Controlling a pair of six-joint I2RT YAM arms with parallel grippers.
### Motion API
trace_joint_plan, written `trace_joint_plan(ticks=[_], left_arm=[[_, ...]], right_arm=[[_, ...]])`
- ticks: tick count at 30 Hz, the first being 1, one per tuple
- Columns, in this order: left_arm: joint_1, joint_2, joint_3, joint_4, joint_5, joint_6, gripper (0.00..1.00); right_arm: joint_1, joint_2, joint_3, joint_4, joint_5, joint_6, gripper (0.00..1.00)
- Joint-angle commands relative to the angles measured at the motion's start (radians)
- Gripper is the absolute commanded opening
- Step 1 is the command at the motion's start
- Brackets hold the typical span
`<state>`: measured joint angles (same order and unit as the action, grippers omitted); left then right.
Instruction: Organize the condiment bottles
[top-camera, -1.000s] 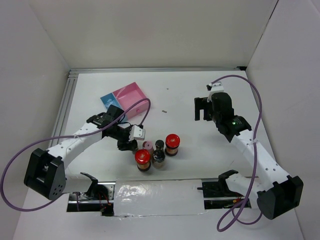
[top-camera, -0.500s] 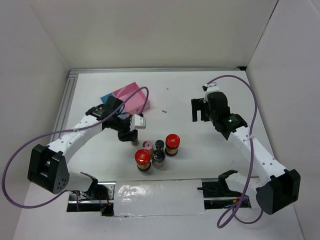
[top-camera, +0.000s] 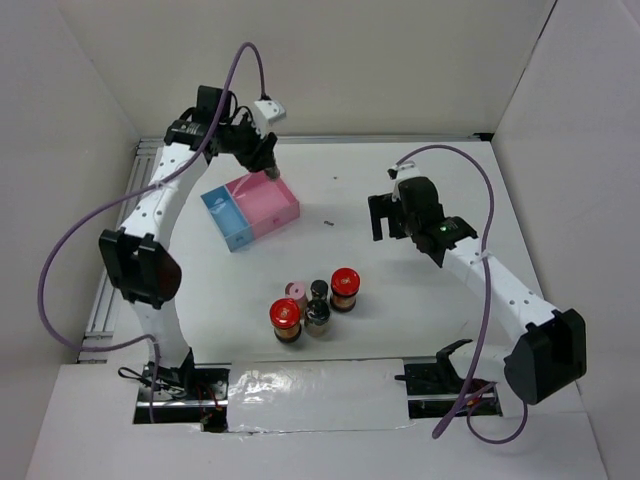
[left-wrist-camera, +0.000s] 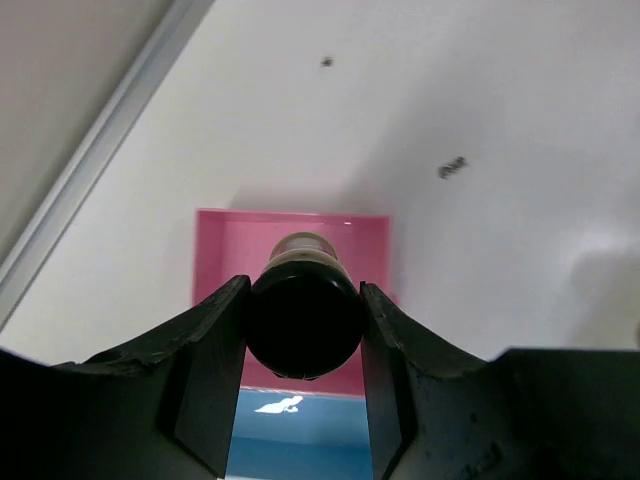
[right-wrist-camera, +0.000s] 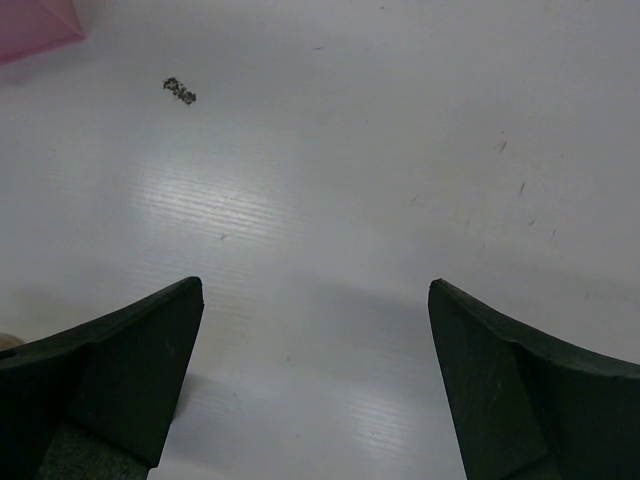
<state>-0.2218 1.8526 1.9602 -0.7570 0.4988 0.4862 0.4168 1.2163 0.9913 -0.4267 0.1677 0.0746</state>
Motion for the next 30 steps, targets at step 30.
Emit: trace_joint_plan(ticks=[30], left_arm=[[0.058, 0.387, 0.055, 0.354, -0.155, -0.179, 0.0]], right_arm=[[0.085, 0.178, 0.148, 0.002, 0.035, 0.011, 1.0]])
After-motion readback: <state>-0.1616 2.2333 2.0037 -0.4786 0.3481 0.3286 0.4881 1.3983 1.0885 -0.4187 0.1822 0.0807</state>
